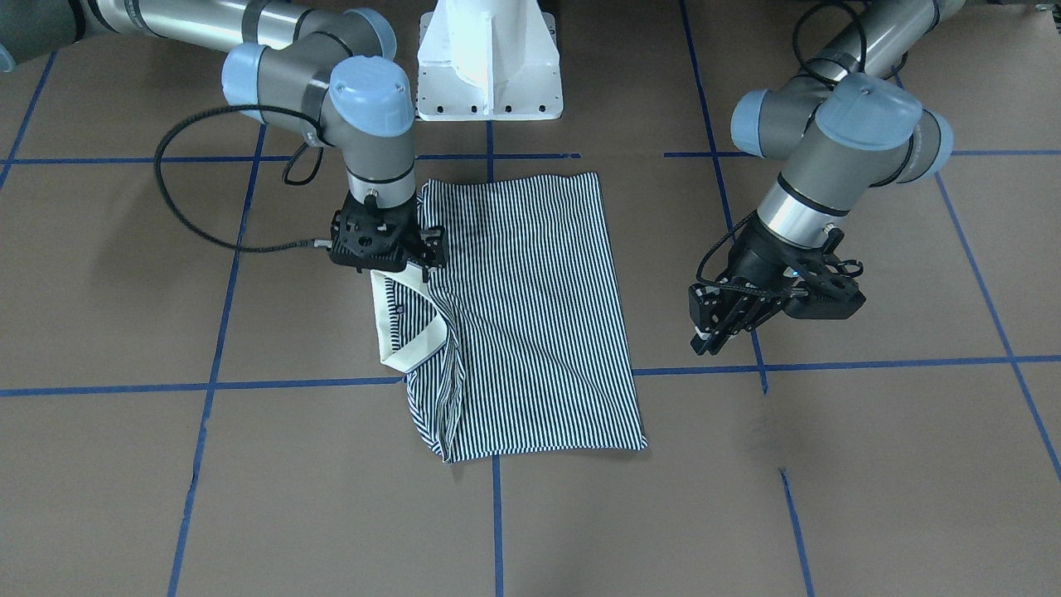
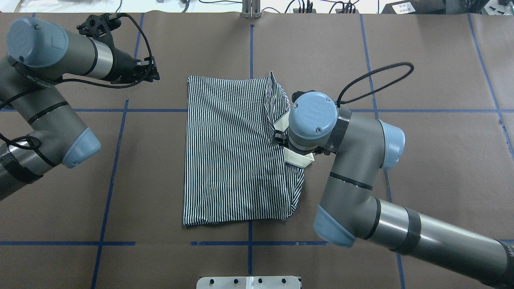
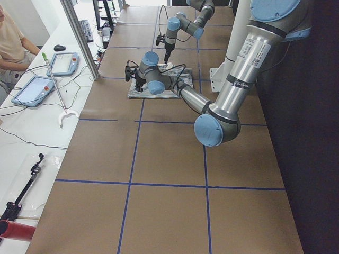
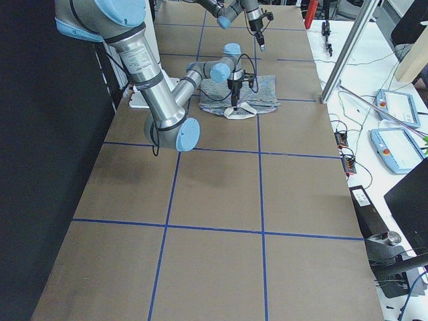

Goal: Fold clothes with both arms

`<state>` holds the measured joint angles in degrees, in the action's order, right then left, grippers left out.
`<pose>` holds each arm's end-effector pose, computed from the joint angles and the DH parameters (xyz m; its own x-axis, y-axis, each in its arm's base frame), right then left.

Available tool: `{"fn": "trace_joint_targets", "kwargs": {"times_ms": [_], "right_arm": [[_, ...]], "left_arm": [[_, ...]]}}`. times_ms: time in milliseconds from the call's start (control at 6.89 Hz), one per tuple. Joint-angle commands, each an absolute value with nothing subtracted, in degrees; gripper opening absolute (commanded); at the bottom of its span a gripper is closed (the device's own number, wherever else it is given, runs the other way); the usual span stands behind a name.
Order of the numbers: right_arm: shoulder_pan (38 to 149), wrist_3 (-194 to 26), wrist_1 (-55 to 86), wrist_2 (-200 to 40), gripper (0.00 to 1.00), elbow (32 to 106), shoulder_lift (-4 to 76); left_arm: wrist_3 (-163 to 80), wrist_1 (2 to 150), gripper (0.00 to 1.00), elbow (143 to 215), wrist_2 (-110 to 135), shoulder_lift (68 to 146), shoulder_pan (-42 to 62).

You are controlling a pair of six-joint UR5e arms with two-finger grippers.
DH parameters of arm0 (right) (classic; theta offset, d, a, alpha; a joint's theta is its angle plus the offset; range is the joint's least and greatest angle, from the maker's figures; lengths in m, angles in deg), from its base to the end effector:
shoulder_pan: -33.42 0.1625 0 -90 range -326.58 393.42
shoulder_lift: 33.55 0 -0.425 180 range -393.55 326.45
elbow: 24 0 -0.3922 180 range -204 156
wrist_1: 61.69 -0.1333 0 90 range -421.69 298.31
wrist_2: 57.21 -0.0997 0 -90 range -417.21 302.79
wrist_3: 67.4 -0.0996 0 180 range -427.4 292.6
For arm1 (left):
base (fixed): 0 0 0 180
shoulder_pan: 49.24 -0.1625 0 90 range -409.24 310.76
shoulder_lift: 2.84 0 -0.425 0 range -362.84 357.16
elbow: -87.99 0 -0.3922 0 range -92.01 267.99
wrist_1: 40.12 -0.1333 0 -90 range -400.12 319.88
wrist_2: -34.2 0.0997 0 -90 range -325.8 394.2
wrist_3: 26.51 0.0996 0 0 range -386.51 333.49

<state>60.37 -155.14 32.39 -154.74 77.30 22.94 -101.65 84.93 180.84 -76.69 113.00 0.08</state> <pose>-0.5275 -0.4031 0.2502 0.6897 0.3068 0.6559 -0.3462 0.9353 -0.0735 0.3540 -0.5619 0.3085 0.4070 -0.1059 -0.9073 0.4094 0.9091 0.0775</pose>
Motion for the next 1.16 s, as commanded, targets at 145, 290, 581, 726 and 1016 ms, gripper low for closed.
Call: {"fn": "trace_joint_targets", "kwargs": {"times_ms": [145, 290, 581, 726, 1016], "right_arm": [[52.51, -188.37, 31.91, -148.79, 0.85, 82.7, 26.3], [50.84, -191.56, 31.91, -148.27, 0.86, 82.44, 26.39], [49.25, -192.56, 31.91, -148.26, 0.87, 82.0, 26.48], [49.15, -192.47, 31.91, -148.26, 0.87, 81.74, 26.57], [48.8, -192.47, 31.13, -148.35, 0.85, 79.55, 26.39]], "left_arm": [[-101.65, 84.68, 0.28, 181.07, -76.63, 113.0, 0.07], [-101.65, 84.68, 0.28, 181.07, -76.63, 113.0, 0.07], [-101.74, 84.68, 0.28, 181.07, -76.63, 113.0, 0.07], [-101.74, 84.68, 0.28, 181.07, -76.63, 113.0, 0.07], [-102.01, 84.68, 0.28, 181.16, -76.63, 113.0, 0.07]]}}
